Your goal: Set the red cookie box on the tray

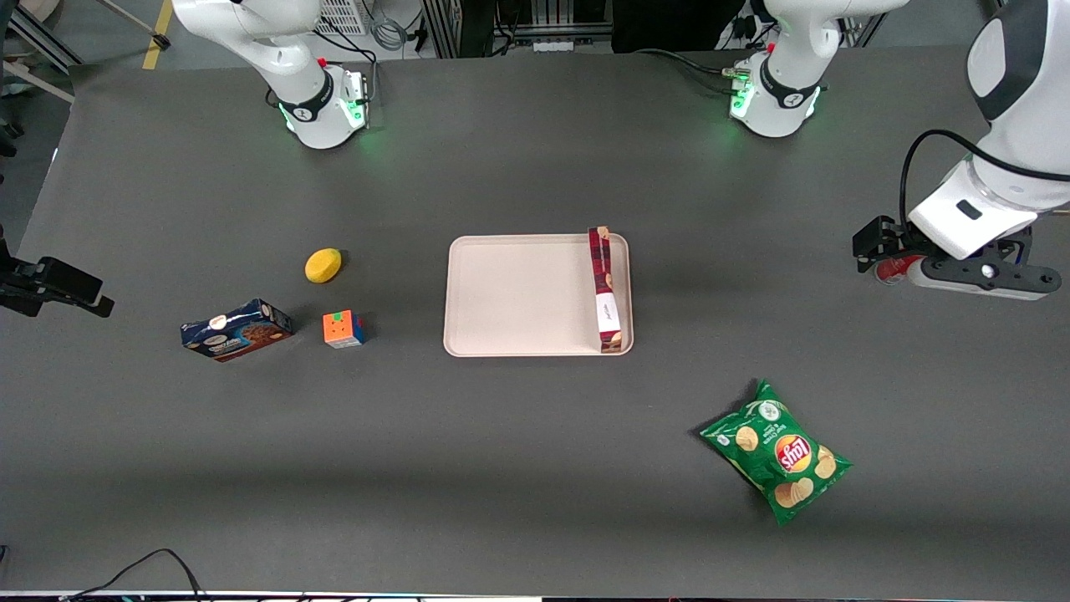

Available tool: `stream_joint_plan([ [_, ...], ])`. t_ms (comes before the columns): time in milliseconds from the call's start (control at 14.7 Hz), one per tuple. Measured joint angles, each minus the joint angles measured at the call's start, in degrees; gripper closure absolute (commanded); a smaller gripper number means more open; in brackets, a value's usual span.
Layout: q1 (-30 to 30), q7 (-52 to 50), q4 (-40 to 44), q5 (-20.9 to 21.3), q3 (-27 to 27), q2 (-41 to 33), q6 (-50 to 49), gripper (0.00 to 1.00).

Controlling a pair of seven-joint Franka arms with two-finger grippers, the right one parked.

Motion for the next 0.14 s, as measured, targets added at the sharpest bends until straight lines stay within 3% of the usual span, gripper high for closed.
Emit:
stream_joint_plan([
  [136,0.1,0.0,1.5,0.0,0.0,0.9,-0.3,0.00],
])
